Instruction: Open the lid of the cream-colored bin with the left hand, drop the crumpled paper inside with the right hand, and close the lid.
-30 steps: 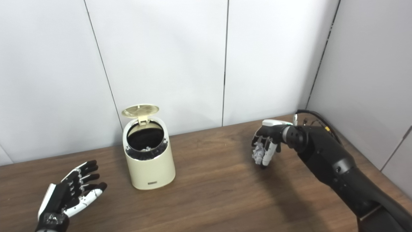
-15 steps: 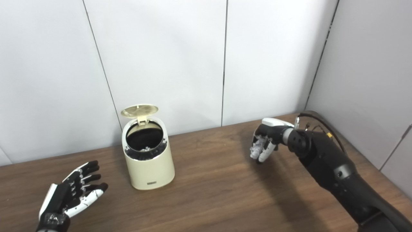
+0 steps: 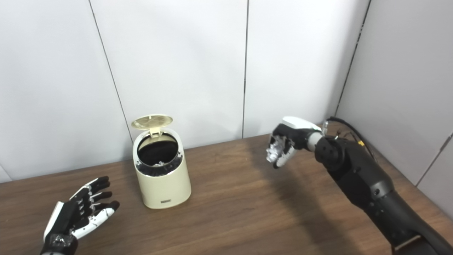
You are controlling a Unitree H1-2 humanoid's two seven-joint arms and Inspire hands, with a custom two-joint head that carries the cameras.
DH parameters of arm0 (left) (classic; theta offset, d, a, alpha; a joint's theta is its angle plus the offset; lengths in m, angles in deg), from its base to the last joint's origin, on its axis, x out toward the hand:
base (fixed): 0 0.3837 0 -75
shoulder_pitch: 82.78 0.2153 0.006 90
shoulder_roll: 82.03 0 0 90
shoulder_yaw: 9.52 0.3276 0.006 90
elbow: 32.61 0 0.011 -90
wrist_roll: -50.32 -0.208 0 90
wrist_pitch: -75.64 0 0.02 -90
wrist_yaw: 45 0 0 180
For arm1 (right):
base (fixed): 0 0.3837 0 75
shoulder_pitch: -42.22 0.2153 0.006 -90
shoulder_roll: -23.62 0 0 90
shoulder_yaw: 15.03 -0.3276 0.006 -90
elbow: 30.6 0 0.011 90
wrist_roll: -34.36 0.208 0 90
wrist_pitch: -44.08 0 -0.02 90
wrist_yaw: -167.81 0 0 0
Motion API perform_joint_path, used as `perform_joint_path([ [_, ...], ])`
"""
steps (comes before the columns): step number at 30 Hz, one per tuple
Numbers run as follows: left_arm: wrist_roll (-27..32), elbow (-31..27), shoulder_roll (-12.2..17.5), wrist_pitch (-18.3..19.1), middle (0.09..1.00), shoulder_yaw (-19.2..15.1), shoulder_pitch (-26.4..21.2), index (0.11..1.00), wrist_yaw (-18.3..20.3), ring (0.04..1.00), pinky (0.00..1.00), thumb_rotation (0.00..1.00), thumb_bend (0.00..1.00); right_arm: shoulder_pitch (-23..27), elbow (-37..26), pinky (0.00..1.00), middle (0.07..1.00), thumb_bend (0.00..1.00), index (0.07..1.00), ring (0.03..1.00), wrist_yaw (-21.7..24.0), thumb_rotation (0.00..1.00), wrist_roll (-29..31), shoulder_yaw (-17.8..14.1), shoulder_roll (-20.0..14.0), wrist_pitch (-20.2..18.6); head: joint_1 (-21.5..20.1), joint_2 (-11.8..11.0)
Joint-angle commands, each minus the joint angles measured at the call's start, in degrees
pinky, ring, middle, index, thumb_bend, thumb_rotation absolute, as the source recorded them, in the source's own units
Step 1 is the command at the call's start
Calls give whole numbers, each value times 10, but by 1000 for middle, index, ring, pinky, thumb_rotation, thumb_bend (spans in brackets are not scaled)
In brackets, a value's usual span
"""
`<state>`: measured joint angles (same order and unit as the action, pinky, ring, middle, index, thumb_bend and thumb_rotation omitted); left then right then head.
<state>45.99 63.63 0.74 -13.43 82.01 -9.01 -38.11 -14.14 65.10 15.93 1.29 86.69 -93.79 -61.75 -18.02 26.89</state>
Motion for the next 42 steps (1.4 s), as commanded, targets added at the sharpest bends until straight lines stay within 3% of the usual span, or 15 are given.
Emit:
perform_joint_path([
  [1, 0, -11, -3, -9, 844, 0, -17, 860, -8, 782, 685, 173, 623, 37, -36, 370, 509, 514, 518, 394, 0, 0, -15, -3, -9, -9, 2, -1],
  [12, -4, 5, -20, -14, 844, 4, -19, 860, -15, 783, 689, 137, 623, 68, -109, 378, 508, 518, 499, 415, 35, 0, -61, 19, 37, -77, 39, -13],
  [14, -1, 9, -25, -16, 843, 4, -20, 858, -16, 783, 691, 127, 623, 75, -116, 377, 507, 519, 493, 420, 40, 0, -66, 26, 44, -77, 50, -16],
  [17, -5, 17, -29, -24, 837, 8, -22, 853, -20, 775, 683, 123, 630, 81, -116, 375, 504, 519, 497, 417, 32, 0, -60, 29, 53, -48, 66, -21],
  [24, -16, 27, -36, -30, 832, 13, -23, 847, -31, 774, 674, 185, 668, 103, -134, 426, 492, 521, 479, 445, 43, 0, -74, 44, 88, -61, 88, -27],
  [27, -21, 26, -38, -28, 830, 14, -23, 847, -34, 773, 671, 211, 675, 108, -137, 514, 483, 521, 475, 471, 31, 0, -87, 52, 104, -55, 95, -28],
  [29, -21, 26, -39, -27, 832, 15, -24, 848, -35, 779, 690, 214, 676, 108, -141, 401, 489, 521, 483, 438, 28, 0, -80, 44, 119, -63, 98, -28],
  [31, -21, 27, -41, -27, 832, 15, -24, 849, -35, 781, 698, 213, 676, 108, -145, 371, 491, 521, 485, 429, 26, 0, -79, 39, 132, -68, 102, -30],
  [35, -20, 30, -42, -29, 834, 16, -25, 853, -36, 788, 728, 196, 668, 113, -151, 358, 502, 520, 474, 431, 21, 0, -96, 41, 160, -83, 105, -31],
  [39, -22, 33, -41, -30, 836, 18, -26, 855, -38, 792, 725, 213, 674, 119, -147, 420, 493, 522, 472, 445, 15, 0, -122, 51, 180, -93, 108, -32],
  [42, -22, 35, -42, -32, 838, 20, -27, 856, -39, 793, 716, 217, 676, 119, -145, 361, 498, 520, 481, 423, 5, 0, -121, 45, 201, -98, 111, -32],
])
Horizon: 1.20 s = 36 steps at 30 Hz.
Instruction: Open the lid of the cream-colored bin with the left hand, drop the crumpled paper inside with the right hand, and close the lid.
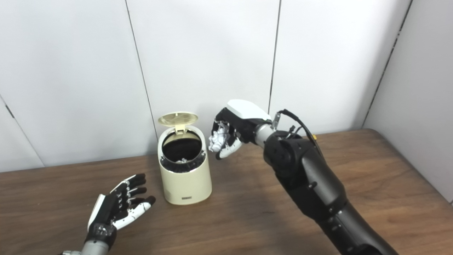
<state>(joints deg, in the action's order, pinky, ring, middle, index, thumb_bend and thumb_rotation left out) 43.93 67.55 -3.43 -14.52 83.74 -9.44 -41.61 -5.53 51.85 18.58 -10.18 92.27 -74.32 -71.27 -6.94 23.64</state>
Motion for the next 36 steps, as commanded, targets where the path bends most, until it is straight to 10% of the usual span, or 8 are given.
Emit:
perform_joint_path([
  [1, -1, -5, -1, -21, 839, 3, -23, 857, -3, 793, 712, 217, 675, 33, -12, 350, 501, 520, 483, 419, -24, 0, -6, -12, 11, -3, 0, 1],
  [36, -6, -20, -12, -11, 846, 13, -18, 864, -8, 806, 728, 188, 679, 33, 46, 373, 504, 520, 482, 422, -121, 0, -12, -18, 94, 9, 18, 11],
])
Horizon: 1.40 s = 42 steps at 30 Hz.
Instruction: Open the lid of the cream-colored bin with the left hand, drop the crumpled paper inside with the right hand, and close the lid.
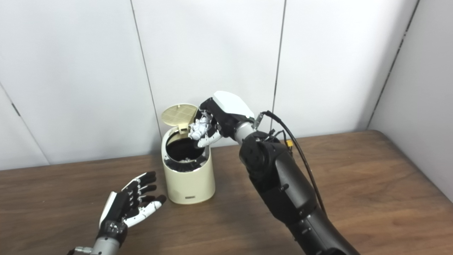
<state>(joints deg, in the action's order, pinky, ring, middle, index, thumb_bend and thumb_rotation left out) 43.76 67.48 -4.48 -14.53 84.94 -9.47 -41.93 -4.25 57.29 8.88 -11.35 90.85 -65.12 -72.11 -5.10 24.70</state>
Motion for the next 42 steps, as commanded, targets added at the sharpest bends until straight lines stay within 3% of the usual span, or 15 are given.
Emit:
perform_joint_path([
  [1, -4, -19, -1, -10, 845, 1, -17, 863, -5, 805, 725, 185, 679, 18, -8, 371, 502, 520, 484, 420, -29, 0, -2, -1, 2, 21, -1, 1],
  [14, -5, -23, -3, -7, 843, 2, -17, 862, -5, 808, 724, 181, 672, 4, -9, 348, 502, 518, 498, 402, -38, 0, 1, 6, 18, 6, 2, 6],
  [30, -4, -18, -4, -9, 847, 3, -20, 863, -4, 806, 717, 182, 675, 0, -15, 346, 506, 518, 491, 404, -17, 0, -6, 15, 12, -3, 4, 9],
  [33, -8, -17, -4, -9, 839, 4, -20, 857, -7, 796, 705, 197, 685, 1, -17, 370, 510, 519, 482, 419, 2, 0, -7, 17, 6, -5, 4, 10],
  [36, -4, -15, -5, -11, 841, 3, -21, 858, -5, 796, 697, 193, 683, 6, -19, 438, 485, 518, 529, 427, 56, 0, -43, 19, 3, -7, 4, 10],
  [38, -3, -16, -5, -10, 845, 3, -21, 861, -4, 802, 702, 185, 677, 8, -19, 387, 496, 520, 507, 430, 76, 0, -63, 19, 3, -7, 4, 10],
  [42, -2, -18, -5, -6, 847, 2, -20, 864, -3, 803, 712, 179, 676, 8, -21, 378, 597, 529, 643, 456, 102, 0, -93, 16, 5, -7, 4, 11],
])
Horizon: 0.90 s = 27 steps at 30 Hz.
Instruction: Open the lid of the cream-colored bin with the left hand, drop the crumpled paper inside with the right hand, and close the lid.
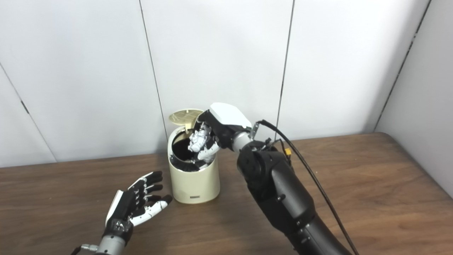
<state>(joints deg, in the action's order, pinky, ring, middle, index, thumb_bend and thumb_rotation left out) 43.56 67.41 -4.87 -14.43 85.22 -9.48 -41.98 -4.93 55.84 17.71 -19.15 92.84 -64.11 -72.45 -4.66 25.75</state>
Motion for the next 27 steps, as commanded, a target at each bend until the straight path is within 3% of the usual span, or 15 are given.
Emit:
perform_joint_path([
  [1, 0, -17, -1, -8, 847, 0, -20, 863, -3, 805, 713, 178, 676, 15, -7, 381, 637, 706, 648, 476, 17, 16, -18, -6, -4, -4, 0, 0],
  [2, 0, -16, -1, -9, 847, 0, -20, 862, -2, 806, 714, 182, 676, 14, -7, 393, 671, 815, 653, 499, 20, 24, -21, -9, -2, -4, 0, 0],
  [5, 2, -15, -1, -10, 847, -1, -20, 861, -1, 808, 706, 179, 675, 13, -8, 422, 707, 876, 663, 537, 28, 32, -29, -15, 2, -4, 0, 0],
  [14, 0, -14, 0, -14, 844, 0, -21, 857, -2, 806, 719, 174, 686, 12, -9, 477, 697, 877, 676, 582, 37, 43, -33, -16, 1, -4, 0, 1],
  [19, -2, -17, -1, -9, 844, 0, -21, 859, -3, 801, 712, 163, 685, 10, -7, 451, 748, 881, 683, 602, 36, 51, -31, -17, 2, -3, 0, 2],
  [23, -1, -16, 0, -13, 844, 0, -21, 858, -3, 799, 702, 166, 685, 9, -10, 382, 773, 869, 688, 547, 34, 53, -29, -17, 1, -3, 0, 2],
  [25, -1, -16, 0, -13, 845, 0, -20, 859, -2, 800, 703, 164, 681, 7, -14, 399, 719, 857, 675, 541, 32, 47, -29, -17, 0, -3, 0, 2],
  [27, 1, -17, 0, -13, 845, 0, -20, 859, -1, 802, 707, 166, 684, 5, -23, 484, 594, 824, 632, 550, 30, 32, -26, -25, 1, -3, 1, 3],
])
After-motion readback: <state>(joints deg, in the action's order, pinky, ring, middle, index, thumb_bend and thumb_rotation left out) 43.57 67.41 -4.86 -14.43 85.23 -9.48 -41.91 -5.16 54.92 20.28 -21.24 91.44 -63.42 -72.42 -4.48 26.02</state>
